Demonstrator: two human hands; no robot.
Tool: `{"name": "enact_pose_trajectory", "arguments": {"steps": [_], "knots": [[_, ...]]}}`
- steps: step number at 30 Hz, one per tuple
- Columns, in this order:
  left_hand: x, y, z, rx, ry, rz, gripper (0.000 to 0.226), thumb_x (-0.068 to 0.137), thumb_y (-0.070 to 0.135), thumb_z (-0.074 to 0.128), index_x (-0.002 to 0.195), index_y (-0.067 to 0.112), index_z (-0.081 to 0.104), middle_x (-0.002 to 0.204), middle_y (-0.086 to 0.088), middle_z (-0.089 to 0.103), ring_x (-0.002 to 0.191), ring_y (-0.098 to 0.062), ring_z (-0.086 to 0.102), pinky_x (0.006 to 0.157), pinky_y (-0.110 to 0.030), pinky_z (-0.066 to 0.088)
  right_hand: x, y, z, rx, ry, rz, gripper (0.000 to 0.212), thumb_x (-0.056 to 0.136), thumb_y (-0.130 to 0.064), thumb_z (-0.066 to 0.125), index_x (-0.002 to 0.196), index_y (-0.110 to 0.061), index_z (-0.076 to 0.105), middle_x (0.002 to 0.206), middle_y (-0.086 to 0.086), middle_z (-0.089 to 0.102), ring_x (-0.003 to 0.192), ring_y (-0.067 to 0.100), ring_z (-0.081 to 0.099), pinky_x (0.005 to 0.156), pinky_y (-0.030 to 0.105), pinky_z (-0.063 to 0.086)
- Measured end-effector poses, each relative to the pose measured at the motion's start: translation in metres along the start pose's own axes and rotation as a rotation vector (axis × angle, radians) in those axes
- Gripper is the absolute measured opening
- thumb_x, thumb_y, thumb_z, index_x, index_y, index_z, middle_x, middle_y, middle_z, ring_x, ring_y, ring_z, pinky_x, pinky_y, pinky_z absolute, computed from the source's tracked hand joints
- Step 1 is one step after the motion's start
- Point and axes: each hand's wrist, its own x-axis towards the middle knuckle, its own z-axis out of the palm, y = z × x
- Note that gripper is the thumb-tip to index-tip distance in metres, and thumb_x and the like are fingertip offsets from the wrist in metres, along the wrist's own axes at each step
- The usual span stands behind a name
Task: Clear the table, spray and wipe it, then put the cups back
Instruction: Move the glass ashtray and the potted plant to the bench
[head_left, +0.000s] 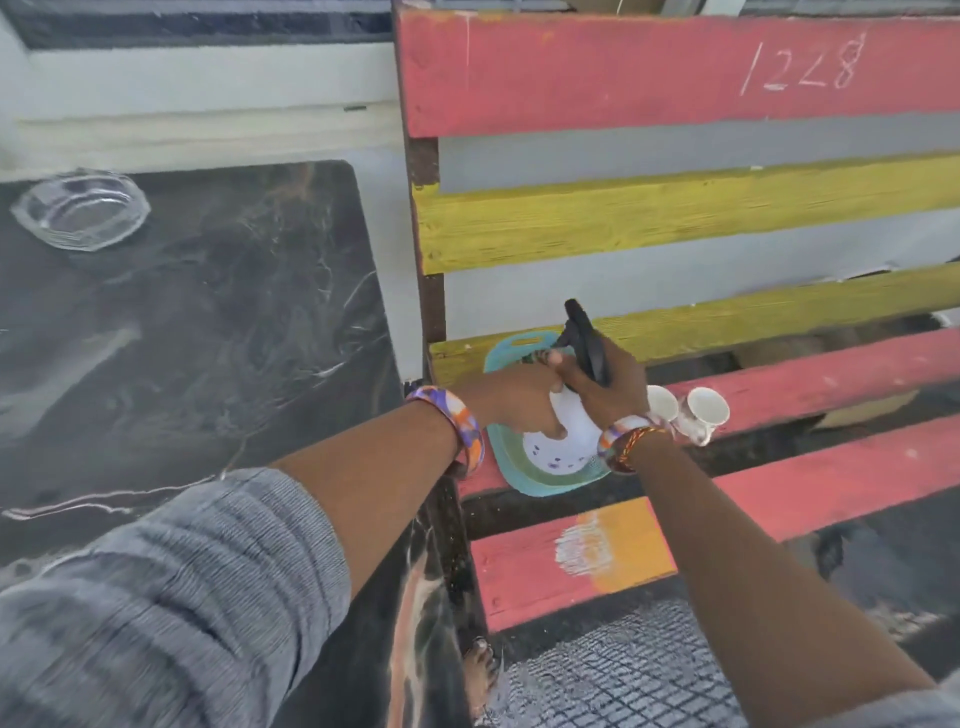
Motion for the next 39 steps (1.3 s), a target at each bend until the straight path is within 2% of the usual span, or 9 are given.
{"name": "enact_pose_trajectory", "arguments": {"steps": [4, 9, 13, 16, 21, 25, 31, 36, 39], "knots": [[0.027, -0.005, 0.01, 0.087, -0.05, -0.072, 0.051, 0.085, 0.029, 0.059, 0.128, 0.002, 0.047, 0.127, -0.016, 0.056, 0.106, -0.027, 0.057, 0.067, -0.025, 0.042, 0.009, 0.031, 0.012, -0.024, -0.003, -0.01, 0.037, 0.086, -0.016, 0.064, 0.122, -0.012, 0.059, 0.093, 0.008, 0.066, 0.082, 0.013, 0.055, 0.052, 0.001, 0.035], [0.041, -0.011, 0.022, 0.172, -0.069, -0.132, 0.053, 0.088, 0.029, 0.056, 0.132, 0.002, 0.045, 0.132, -0.016, 0.053, 0.116, -0.028, 0.053, 0.09, -0.032, 0.043, 0.009, 0.057, 0.025, -0.084, -0.043, 0.085, 0.026, 0.083, -0.006, 0.064, 0.108, 0.004, 0.064, 0.095, 0.023, 0.07, 0.088, 0.032, 0.063, 0.076, 0.035, 0.048], [0.041, -0.011, 0.026, 0.196, -0.147, -0.16, 0.051, 0.087, 0.032, 0.055, 0.127, 0.0, 0.05, 0.073, -0.006, 0.056, 0.079, -0.021, 0.053, 0.069, -0.028, 0.041, 0.013, 0.06, 0.022, -0.16, -0.117, 0.095, 0.034, 0.085, -0.011, 0.061, 0.119, -0.007, 0.06, 0.106, 0.015, 0.07, 0.099, 0.029, 0.064, 0.07, 0.017, 0.037], [0.029, -0.009, 0.017, 0.17, -0.107, -0.148, 0.048, 0.088, 0.029, 0.054, 0.126, 0.0, 0.05, 0.086, -0.006, 0.054, 0.088, -0.02, 0.049, 0.073, -0.026, 0.036, 0.018, 0.046, 0.016, -0.257, -0.149, 0.048, 0.052, 0.083, -0.02, 0.065, 0.132, -0.012, 0.049, 0.113, 0.014, 0.065, 0.108, 0.029, 0.058, 0.079, 0.02, 0.038], [0.0, -0.011, -0.025, 0.144, 0.2, -0.113, 0.032, 0.088, 0.01, 0.046, 0.111, -0.006, 0.061, 0.117, -0.022, 0.062, 0.108, -0.033, 0.056, 0.06, -0.023, 0.037, 0.025, -0.016, 0.02, -0.324, -0.043, -0.128, 0.049, 0.085, -0.025, 0.061, 0.132, -0.016, 0.048, 0.121, 0.012, 0.058, 0.116, 0.032, 0.048, 0.09, 0.039, 0.042], [-0.046, -0.036, -0.071, -0.009, 0.551, -0.149, 0.028, 0.087, 0.008, 0.047, 0.107, 0.0, 0.066, 0.118, -0.014, 0.064, 0.112, -0.028, 0.057, 0.089, -0.03, 0.044, 0.033, -0.089, 0.047, -0.216, -0.016, -0.268, 0.038, 0.086, -0.019, 0.059, 0.124, -0.015, 0.055, 0.11, 0.007, 0.063, 0.105, 0.029, 0.056, 0.085, 0.039, 0.047], [-0.124, -0.134, -0.136, -0.228, 0.965, -0.386, 0.021, 0.08, 0.01, 0.057, 0.093, 0.0, 0.071, 0.103, -0.019, 0.07, 0.102, -0.03, 0.063, 0.076, -0.026, 0.045, 0.04, -0.189, 0.138, -0.099, -0.201, -0.299, 0.037, 0.083, -0.015, 0.062, 0.12, -0.012, 0.059, 0.1, 0.008, 0.069, 0.1, 0.021, 0.063, 0.092, 0.027, 0.046], [-0.167, -0.234, -0.176, -0.27, 1.057, -0.592, 0.011, 0.08, 0.01, 0.054, 0.075, 0.004, 0.062, 0.092, -0.024, 0.065, 0.107, -0.037, 0.06, 0.076, -0.03, 0.047, 0.049, -0.248, 0.225, -0.143, -0.432, -0.238, 0.044, 0.085, -0.022, 0.062, 0.127, -0.016, 0.053, 0.11, 0.006, 0.067, 0.1, 0.015, 0.058, 0.096, 0.019, 0.038], [-0.179, -0.286, -0.192, -0.45, 1.118, -0.769, 0.042, 0.083, 0.024, 0.057, 0.119, 0.004, 0.05, 0.128, -0.022, 0.048, 0.123, -0.037, 0.047, 0.098, -0.034, 0.042, 0.068, -0.264, 0.279, -0.155, -0.485, -0.143, 0.043, 0.086, -0.032, 0.059, 0.125, -0.013, 0.052, 0.118, 0.009, 0.062, 0.099, 0.023, 0.06, 0.1, 0.041, 0.046]]}}
